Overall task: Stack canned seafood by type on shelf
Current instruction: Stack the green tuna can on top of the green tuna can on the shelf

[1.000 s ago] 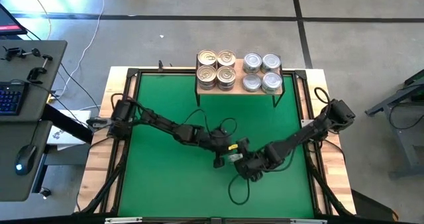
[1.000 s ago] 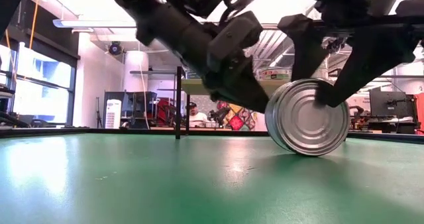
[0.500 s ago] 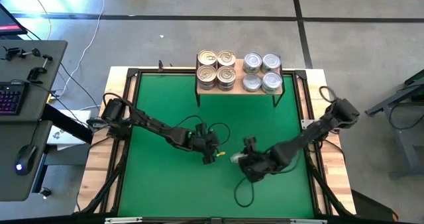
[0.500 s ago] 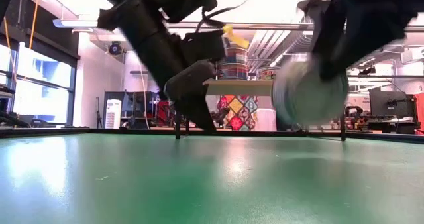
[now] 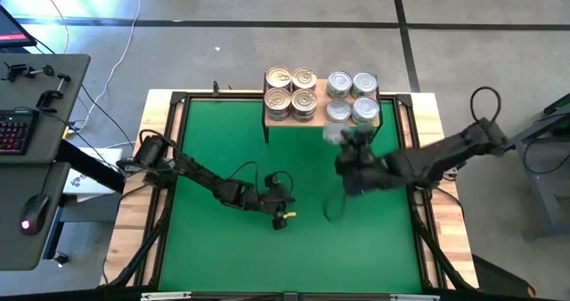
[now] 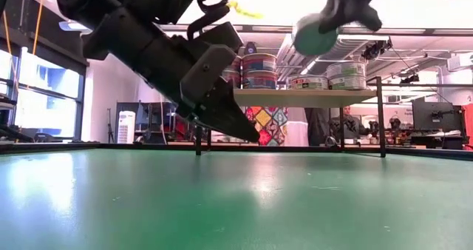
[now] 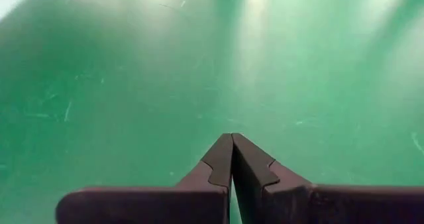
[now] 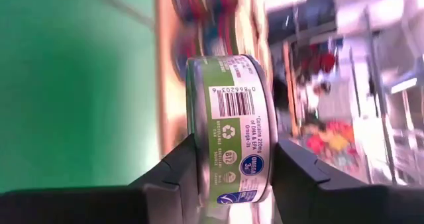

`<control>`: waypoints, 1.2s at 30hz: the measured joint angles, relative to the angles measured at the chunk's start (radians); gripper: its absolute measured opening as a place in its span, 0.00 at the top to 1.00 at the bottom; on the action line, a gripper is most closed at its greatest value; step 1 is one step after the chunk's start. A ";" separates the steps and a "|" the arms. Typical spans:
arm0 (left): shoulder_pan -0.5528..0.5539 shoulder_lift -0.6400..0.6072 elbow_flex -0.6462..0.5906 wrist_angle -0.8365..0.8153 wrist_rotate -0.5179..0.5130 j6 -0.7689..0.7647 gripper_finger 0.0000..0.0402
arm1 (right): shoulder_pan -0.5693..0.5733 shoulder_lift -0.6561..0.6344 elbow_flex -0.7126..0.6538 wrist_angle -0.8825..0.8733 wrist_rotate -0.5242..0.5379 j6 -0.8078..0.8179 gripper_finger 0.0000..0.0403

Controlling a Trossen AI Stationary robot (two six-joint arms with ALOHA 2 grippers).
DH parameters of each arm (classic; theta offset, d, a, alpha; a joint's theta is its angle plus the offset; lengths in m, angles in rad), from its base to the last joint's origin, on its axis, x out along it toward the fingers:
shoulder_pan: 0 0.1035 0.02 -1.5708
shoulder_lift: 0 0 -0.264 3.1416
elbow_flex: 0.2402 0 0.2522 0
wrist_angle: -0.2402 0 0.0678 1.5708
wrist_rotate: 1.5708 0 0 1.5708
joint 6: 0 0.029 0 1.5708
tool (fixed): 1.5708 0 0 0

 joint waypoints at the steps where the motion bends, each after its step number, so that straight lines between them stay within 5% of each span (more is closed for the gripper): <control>1: 0.000 0.000 0.000 0.000 0.000 0.002 1.00 | -0.046 0.001 0.000 0.002 -0.012 -0.031 0.69; 7: 0.000 0.000 -0.001 0.003 -0.001 0.009 1.00 | -0.275 0.010 0.000 0.049 -0.037 -0.140 0.69; 14: 0.000 0.000 -0.001 0.003 -0.001 0.009 1.00 | -0.393 0.010 0.000 0.118 -0.174 -0.156 0.69; 36: -0.001 0.000 -0.001 0.002 0.001 0.008 1.00 | -0.427 0.010 0.001 0.104 -0.294 -0.128 0.60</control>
